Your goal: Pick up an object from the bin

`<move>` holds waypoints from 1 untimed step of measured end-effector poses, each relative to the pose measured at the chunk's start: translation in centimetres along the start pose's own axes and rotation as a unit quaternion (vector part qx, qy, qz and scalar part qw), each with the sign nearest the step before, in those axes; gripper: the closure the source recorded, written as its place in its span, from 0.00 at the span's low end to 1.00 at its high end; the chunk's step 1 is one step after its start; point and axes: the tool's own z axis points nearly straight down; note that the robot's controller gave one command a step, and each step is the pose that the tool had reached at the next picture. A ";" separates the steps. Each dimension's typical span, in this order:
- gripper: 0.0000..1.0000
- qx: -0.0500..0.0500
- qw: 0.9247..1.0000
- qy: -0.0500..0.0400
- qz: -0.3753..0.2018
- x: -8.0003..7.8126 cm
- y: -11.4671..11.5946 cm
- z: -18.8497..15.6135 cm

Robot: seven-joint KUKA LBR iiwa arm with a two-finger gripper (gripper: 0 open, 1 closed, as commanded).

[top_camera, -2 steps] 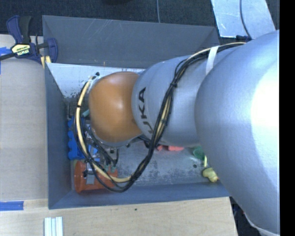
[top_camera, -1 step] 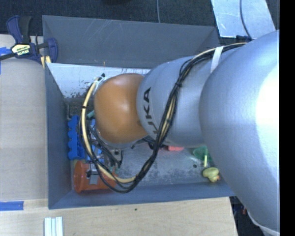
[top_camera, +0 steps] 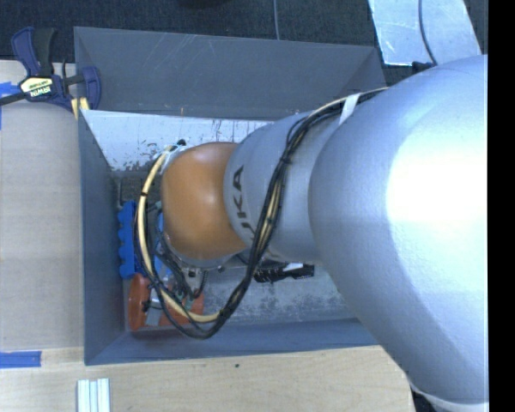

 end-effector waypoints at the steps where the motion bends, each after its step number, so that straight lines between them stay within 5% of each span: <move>1: 0.00 -0.006 1.000 -0.005 -0.019 -0.1 -0.1 0.9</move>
Offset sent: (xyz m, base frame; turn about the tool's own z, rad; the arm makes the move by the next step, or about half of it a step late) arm -0.0027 -0.0634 -0.0142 0.0833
